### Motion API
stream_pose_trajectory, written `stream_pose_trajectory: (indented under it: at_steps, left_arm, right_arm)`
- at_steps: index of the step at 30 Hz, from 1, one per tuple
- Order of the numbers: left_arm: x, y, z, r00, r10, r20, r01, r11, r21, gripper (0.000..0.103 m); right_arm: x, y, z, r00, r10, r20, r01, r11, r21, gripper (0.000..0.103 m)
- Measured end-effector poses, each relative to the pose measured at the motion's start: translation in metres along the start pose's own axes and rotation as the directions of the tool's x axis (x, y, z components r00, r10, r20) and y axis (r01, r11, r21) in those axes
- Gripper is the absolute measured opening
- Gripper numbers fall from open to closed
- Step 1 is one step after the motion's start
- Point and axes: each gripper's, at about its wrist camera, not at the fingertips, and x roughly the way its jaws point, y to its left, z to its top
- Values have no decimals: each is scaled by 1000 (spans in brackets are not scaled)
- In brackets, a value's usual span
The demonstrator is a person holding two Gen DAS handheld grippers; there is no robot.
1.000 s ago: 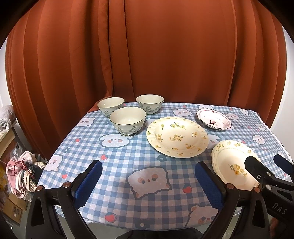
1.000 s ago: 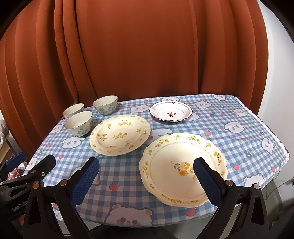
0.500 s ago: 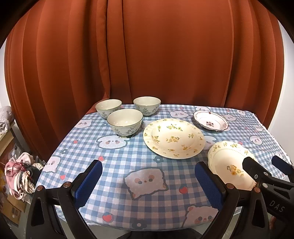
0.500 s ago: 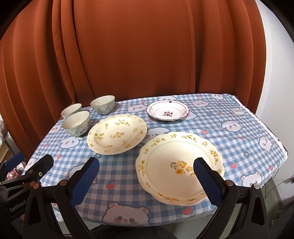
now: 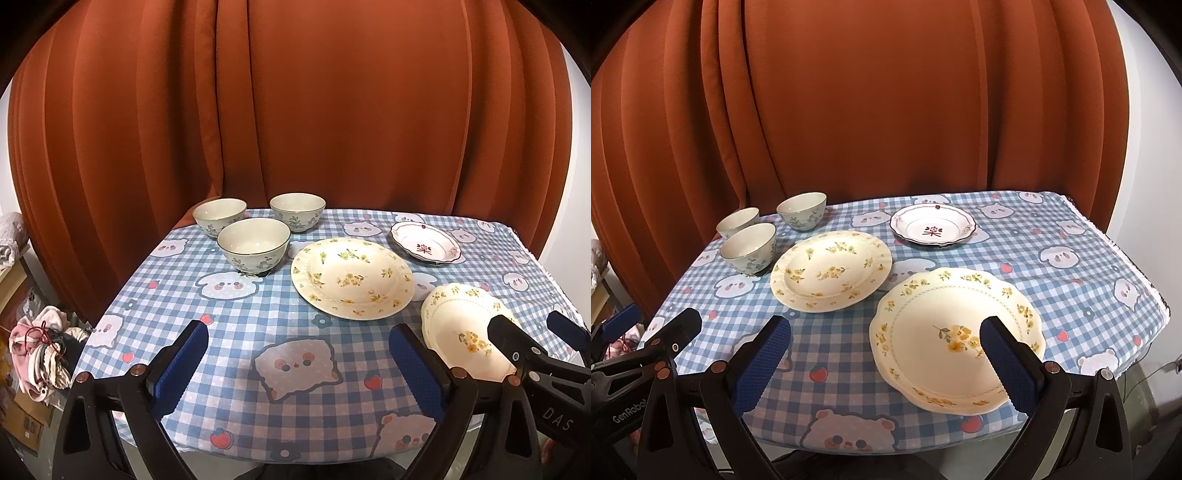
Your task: Organize plates and bowls
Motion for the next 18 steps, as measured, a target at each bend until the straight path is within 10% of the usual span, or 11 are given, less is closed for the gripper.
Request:
stream_pose_trajectory:
  at_steps: [18]
  left_arm:
    - [20,35,28,997,-70,-25,71,997,41,97]
  right_arm:
    - [3,46,12,996,-82,-43,81,997,-5,103]
